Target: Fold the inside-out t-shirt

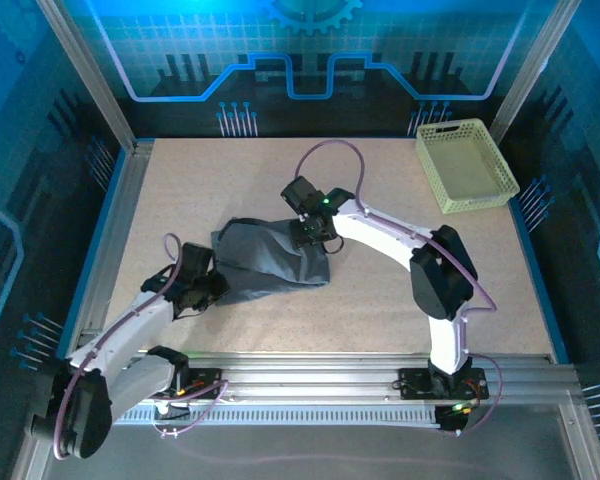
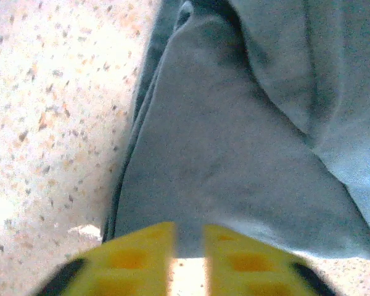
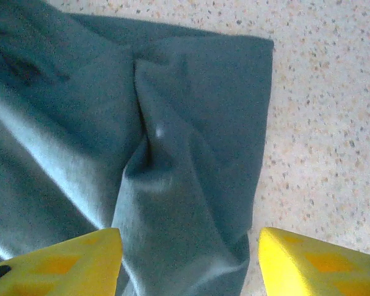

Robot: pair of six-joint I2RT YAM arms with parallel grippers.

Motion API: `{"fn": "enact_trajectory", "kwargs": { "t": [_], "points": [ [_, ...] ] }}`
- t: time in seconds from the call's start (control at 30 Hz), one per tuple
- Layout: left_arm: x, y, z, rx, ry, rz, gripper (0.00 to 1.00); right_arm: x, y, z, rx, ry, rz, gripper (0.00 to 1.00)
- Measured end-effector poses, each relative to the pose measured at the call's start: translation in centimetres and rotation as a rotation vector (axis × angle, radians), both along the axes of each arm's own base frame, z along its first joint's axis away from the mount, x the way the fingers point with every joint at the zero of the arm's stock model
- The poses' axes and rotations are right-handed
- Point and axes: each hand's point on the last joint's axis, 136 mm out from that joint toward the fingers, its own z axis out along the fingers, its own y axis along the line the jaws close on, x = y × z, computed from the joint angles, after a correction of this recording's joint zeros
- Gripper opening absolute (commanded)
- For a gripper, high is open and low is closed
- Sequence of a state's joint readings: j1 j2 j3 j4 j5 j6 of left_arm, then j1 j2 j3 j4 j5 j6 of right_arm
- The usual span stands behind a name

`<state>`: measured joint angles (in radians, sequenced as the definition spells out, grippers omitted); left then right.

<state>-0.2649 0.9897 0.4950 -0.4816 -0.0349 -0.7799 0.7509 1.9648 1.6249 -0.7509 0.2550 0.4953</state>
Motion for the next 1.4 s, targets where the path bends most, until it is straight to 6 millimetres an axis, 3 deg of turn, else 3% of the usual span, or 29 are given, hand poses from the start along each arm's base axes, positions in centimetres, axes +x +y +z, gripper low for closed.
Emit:
{"fn": "enact_trajectory", "kwargs": {
  "t": [0.13, 0.23, 0.33, 0.5, 0.7, 0.8, 1.23, 1.4],
  "points": [
    [2.1, -0.4, 3.0, 0.014, -0.071, -0.034, 0.48, 0.4, 0.2, -0.2, 0.008, 0.001, 0.001, 0.61],
    [5.8, -0.6, 7.0, 0.020, -0.173, -0.039, 0.60, 0.4, 0.4, -0.3, 0.017, -0.002, 0.003, 0.62],
    [9.0, 0.1, 8.8, 0.033, -0.217, -0.021, 0.66, -0.3, -0.1, -1.0, 0.012, 0.011, 0.005, 0.62],
    [13.4, 0.7, 6.5, 0.035, -0.131, -0.017, 0.71, -1.1, -0.7, -2.1, 0.000, 0.038, 0.007, 0.62],
    [14.9, -0.3, 4.2, 0.014, -0.059, -0.066, 0.70, -1.2, -0.8, -2.3, 0.004, 0.035, 0.005, 0.62],
    [15.0, -0.7, 4.2, -0.002, -0.058, -0.081, 0.65, -1.2, -0.8, -2.3, 0.003, 0.035, 0.005, 0.62],
    [14.7, -1.3, 4.3, -0.027, -0.055, -0.113, 0.16, -1.2, -0.9, -2.3, -0.003, 0.031, 0.002, 0.62],
    [13.2, -1.4, 5.1, -0.039, -0.078, -0.110, 0.02, -1.1, -0.9, -2.2, -0.002, 0.031, 0.001, 0.62]
  ]
}}
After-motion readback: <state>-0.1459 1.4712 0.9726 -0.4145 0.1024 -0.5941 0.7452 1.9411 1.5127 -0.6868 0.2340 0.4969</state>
